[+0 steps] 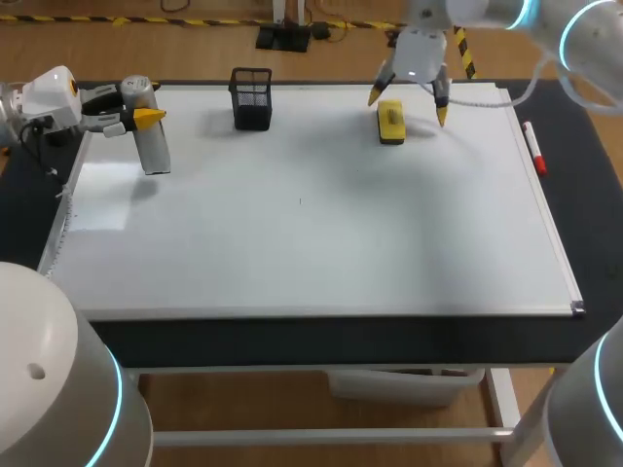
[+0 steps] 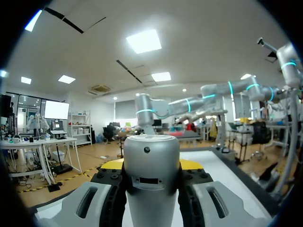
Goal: Pick up the inspection probe, press it on each red-marked spot on the whiteboard one by one, put down the probe, pick up the eraser, and wipe off all the red marks.
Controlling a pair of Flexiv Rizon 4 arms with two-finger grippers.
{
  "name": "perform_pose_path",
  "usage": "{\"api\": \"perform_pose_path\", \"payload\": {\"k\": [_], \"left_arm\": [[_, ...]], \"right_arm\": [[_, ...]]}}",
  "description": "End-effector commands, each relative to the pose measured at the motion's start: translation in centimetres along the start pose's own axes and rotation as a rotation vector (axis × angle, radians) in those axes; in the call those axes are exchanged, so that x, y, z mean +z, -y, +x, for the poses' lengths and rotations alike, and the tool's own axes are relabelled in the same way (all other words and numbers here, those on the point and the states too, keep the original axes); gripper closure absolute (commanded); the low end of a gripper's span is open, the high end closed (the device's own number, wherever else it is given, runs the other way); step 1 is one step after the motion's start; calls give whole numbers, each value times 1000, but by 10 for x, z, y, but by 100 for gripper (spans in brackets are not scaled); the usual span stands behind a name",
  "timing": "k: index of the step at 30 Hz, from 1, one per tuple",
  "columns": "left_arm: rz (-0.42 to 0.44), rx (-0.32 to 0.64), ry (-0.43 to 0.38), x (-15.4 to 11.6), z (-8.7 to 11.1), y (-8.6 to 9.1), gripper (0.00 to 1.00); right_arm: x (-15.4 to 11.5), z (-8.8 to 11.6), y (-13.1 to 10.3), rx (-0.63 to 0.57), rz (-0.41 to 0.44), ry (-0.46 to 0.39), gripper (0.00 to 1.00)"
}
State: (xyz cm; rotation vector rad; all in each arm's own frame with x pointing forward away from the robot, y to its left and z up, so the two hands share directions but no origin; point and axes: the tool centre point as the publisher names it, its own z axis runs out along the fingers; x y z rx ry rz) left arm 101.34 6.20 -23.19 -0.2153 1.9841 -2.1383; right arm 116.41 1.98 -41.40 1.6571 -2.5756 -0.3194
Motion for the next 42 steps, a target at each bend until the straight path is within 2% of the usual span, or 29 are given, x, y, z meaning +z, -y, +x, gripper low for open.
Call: {"api": "perform_pose_path", "payload": {"k": [1, 5, 11, 20, 24, 27, 29, 42], "left_arm": [[1, 3, 1, 0, 0, 0, 100], [1, 3, 1, 0, 0, 0, 100], [1, 3, 1, 0, 0, 0, 100], [1, 3, 1, 0, 0, 0, 100], [1, 3, 1, 0, 0, 0, 100], [1, 3, 1, 0, 0, 0, 100], [1, 3, 1, 0, 0, 0, 100], [1, 3, 1, 0, 0, 0, 100]], "right_arm": [[-19, 23, -11, 145, 41, 142, 0], [-29, 30, -10, 246, 34, 196, 0], [-47, 39, -5, 400, -7, 219, 0], [-79, 52, -3, 608, -19, 282, 0], [-93, 54, -9, 665, -17, 337, 0], [-102, 58, -11, 697, -13, 352, 0], [-106, 59, -10, 720, -24, 331, 0], [-135, 77, -10, 798, -15, 442, 0]]}}
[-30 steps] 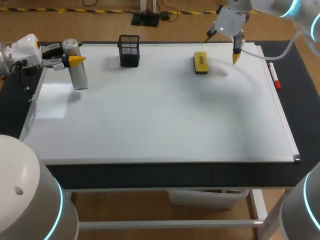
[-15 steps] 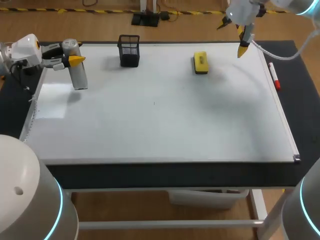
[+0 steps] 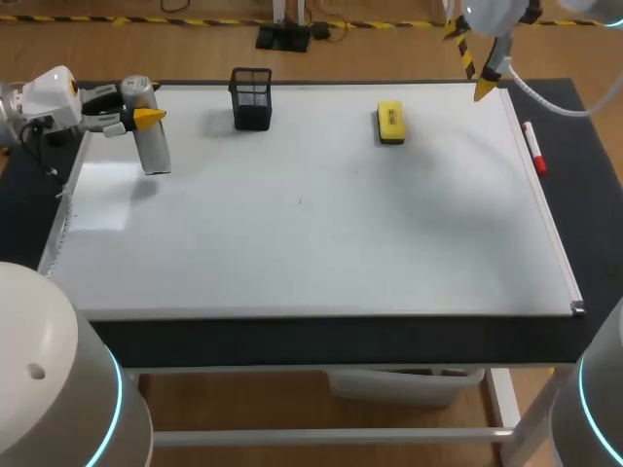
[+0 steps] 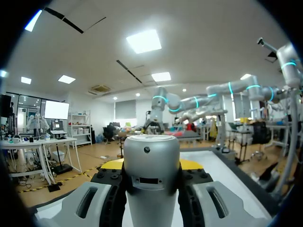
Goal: Pick up the inspection probe, press it on each red-marked spot on the whiteboard one by one, put down the probe, pick up the eraser, and wipe off all the red marks.
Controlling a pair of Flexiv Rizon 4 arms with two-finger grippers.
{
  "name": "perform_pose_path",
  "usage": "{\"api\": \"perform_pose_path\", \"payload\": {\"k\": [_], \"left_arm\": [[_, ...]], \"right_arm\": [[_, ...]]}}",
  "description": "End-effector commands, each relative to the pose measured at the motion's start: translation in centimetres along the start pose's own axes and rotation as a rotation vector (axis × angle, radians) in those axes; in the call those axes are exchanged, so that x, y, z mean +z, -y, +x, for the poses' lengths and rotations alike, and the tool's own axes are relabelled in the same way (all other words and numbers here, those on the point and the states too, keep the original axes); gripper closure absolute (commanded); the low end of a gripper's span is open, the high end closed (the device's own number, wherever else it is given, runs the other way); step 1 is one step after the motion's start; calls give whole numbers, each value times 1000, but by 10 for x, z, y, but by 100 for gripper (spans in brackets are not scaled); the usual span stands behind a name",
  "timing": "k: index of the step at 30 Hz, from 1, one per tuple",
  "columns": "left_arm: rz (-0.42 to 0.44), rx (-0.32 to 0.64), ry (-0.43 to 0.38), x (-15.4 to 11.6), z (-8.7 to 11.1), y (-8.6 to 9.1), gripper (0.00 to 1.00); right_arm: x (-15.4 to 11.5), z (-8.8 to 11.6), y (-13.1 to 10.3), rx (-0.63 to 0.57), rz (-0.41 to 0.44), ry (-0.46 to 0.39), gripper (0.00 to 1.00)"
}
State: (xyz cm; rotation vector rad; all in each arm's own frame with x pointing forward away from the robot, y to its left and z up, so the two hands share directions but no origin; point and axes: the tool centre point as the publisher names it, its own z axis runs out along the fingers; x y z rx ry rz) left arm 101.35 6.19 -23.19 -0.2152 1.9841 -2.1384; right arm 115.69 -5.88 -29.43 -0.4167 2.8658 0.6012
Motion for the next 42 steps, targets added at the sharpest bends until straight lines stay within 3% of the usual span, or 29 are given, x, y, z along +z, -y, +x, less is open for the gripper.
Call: {"api": "perform_pose_path", "payload": {"k": [1, 16, 31, 42], "left_arm": [[1, 3, 1, 0, 0, 0, 100], [1, 3, 1, 0, 0, 0, 100], [38, 104, -194, 46, -18, 69, 100], [100, 141, -324, 95, -39, 102, 100]], "right_arm": [[-14, 10, -2, 6, 5, 29, 0], [-17, 9, -2, 20, 7, 14, 0], [-17, 9, -2, 20, 7, 14, 0], [-17, 9, -2, 20, 7, 14, 0]]}}
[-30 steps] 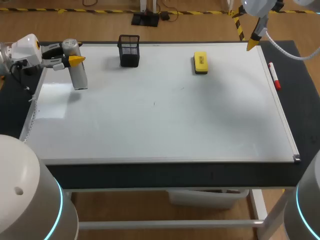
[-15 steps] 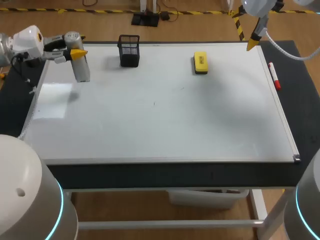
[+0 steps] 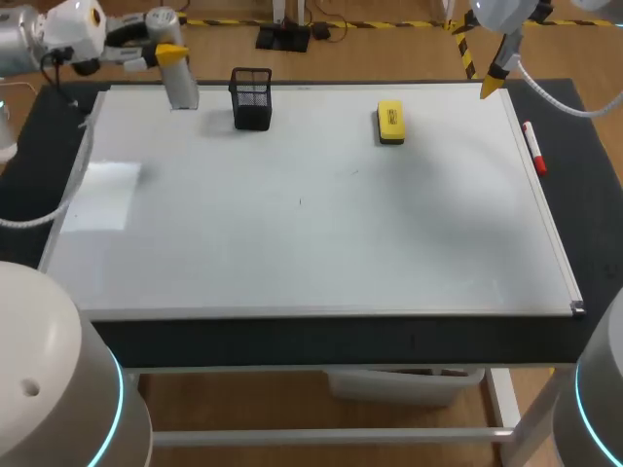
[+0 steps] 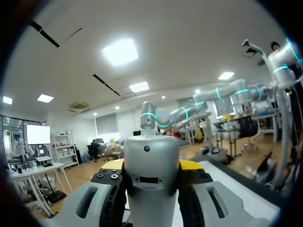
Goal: Pick up the inspection probe, press it on each red-marked spot on the whiteboard one by one, put down the probe, pick up the eraser, and wipe off all the red marks.
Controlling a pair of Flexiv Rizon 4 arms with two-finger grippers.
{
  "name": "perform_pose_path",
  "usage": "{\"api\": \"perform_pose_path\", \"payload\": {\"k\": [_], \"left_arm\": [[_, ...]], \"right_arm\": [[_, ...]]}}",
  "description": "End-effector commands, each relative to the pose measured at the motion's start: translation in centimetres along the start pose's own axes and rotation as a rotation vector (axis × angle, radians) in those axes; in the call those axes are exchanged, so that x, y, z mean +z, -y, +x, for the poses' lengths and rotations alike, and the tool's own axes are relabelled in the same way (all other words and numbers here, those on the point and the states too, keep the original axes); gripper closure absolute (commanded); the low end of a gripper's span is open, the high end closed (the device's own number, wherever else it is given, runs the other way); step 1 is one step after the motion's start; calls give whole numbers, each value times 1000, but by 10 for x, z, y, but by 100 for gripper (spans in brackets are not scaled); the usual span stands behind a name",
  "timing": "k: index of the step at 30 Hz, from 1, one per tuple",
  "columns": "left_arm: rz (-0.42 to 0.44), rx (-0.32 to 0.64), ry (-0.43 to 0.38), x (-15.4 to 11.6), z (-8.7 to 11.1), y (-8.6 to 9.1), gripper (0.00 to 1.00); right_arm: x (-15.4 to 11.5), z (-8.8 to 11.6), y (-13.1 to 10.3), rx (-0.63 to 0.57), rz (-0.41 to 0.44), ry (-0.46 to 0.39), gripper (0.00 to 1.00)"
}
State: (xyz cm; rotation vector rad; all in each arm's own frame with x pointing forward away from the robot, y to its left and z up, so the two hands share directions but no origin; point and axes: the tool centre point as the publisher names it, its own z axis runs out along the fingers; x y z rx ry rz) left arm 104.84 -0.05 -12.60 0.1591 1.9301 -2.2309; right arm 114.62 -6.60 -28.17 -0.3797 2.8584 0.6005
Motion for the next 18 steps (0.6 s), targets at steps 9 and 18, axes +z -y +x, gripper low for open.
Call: {"api": "perform_pose_path", "payload": {"k": [9, 18], "left_arm": [[57, -7, -177, 49, -50, 2, 100], [66, -35, -179, 77, -79, -9, 100]], "right_arm": [[-1, 0, 0, -1, 4, -3, 0], [-1, 0, 0, -1, 4, -3, 0]]}}
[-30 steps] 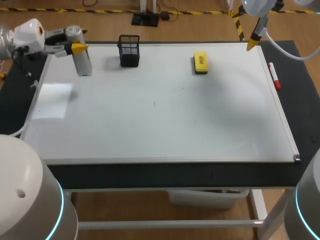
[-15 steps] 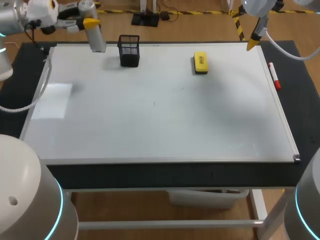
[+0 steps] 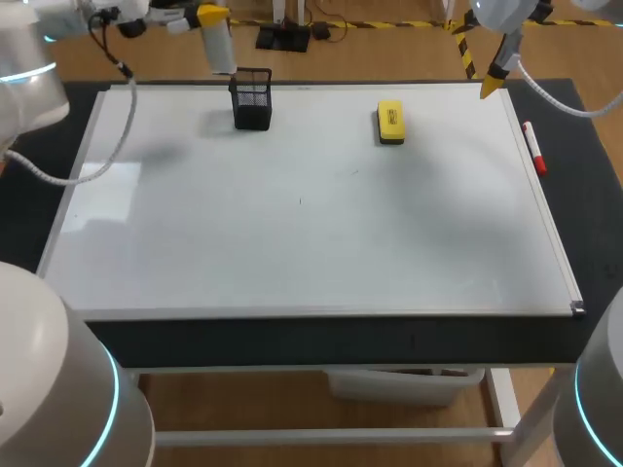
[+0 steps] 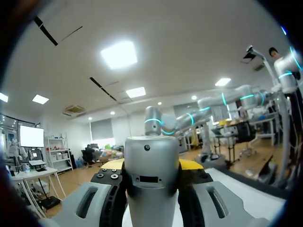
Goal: Pick up the inspection probe, press it on each red-marked spot on the whiteboard one by one, put down the probe, pick up the eraser, and wipe off all the red marks.
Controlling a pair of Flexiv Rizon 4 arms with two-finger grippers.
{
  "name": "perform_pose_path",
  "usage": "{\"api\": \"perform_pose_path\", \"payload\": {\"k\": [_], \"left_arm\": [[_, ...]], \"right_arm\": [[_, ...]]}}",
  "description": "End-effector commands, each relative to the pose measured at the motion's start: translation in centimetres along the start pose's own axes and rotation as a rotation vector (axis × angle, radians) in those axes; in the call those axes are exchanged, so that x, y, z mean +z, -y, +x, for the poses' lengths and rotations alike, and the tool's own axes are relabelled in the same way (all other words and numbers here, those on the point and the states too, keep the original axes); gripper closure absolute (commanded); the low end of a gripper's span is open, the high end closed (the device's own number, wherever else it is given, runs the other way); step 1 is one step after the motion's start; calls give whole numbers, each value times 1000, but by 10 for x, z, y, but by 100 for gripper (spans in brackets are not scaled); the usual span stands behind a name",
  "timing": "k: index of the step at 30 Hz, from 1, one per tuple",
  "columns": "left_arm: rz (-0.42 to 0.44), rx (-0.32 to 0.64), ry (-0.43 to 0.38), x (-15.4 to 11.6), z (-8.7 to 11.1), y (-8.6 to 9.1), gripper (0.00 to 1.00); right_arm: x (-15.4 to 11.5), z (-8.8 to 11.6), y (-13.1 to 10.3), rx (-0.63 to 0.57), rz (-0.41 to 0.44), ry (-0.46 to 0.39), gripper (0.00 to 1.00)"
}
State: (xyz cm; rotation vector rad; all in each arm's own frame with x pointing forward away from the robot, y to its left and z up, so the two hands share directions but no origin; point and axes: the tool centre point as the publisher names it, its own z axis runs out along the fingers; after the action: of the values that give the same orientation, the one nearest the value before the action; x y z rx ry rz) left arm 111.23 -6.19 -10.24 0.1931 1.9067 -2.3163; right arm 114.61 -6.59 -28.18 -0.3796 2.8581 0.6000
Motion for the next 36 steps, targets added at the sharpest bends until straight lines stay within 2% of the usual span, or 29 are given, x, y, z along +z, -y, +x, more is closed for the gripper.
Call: {"api": "perform_pose_path", "payload": {"k": [1, 15, 25, 27, 28, 36], "left_arm": [[10, -17, -134, 11, -19, -13, 100], [10, -94, -124, 27, -33, -57, 100], [6, -115, -111, 29, -42, -71, 100], [5, -116, -109, 29, -46, -73, 100], [1, -127, -105, 27, -57, -82, 100], [-2, -133, -101, 22, -65, -91, 100]], "right_arm": [[-1, 0, 0, -1, 3, -3, 0], [-1, 0, 0, -1, 3, -3, 0], [-1, 0, 0, -1, 3, -3, 0], [-1, 0, 0, -1, 3, -3, 0], [-1, 0, 0, -1, 3, -3, 0], [-1, 0, 0, -1, 3, -3, 0]]}}
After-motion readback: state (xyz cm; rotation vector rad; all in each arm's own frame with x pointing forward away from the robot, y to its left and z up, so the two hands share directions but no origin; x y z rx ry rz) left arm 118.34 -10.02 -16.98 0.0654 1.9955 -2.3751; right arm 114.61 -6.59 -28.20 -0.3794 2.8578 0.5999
